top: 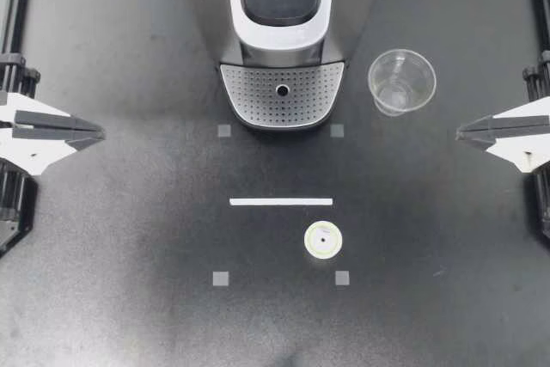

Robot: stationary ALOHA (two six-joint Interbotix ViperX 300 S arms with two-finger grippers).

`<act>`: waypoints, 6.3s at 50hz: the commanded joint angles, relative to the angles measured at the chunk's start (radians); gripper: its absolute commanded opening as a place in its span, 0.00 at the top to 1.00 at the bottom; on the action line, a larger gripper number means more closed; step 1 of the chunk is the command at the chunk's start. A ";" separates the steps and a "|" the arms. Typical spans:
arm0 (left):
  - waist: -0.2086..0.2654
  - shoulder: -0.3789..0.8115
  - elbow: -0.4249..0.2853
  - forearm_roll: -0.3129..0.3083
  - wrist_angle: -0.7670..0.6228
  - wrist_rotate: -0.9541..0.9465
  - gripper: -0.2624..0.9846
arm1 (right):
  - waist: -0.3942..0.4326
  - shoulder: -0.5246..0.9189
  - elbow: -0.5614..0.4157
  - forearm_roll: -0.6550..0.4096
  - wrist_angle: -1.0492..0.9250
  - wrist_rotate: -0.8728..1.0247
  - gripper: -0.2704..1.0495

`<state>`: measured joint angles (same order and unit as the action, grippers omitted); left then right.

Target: Place the coffee capsule inside the capsule container, then place the cup onto the center of the cup tray, then push the 'Hot Water' and 'Travel Mug' buttons.

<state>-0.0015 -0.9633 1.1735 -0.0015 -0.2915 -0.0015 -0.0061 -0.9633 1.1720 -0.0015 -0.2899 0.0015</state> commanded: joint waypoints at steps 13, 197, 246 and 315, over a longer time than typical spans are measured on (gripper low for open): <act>-0.014 0.101 -0.063 0.003 -0.006 0.006 0.66 | -0.006 0.078 -0.017 0.000 -0.009 0.006 0.71; -0.100 1.278 -0.750 0.011 0.264 0.034 0.14 | 0.156 0.937 -0.236 -0.006 0.130 0.120 0.71; -0.100 1.281 -0.761 0.011 0.293 0.034 0.44 | 0.155 0.923 -0.245 -0.006 0.129 0.120 0.71; -0.100 0.974 -0.494 0.002 0.202 0.005 0.45 | -0.249 0.758 -0.311 -0.006 -0.408 0.179 0.71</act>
<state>-0.1043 0.0399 0.6888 0.0015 -0.0798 0.0000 -0.2332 -0.1994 0.8897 -0.0061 -0.6811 0.1810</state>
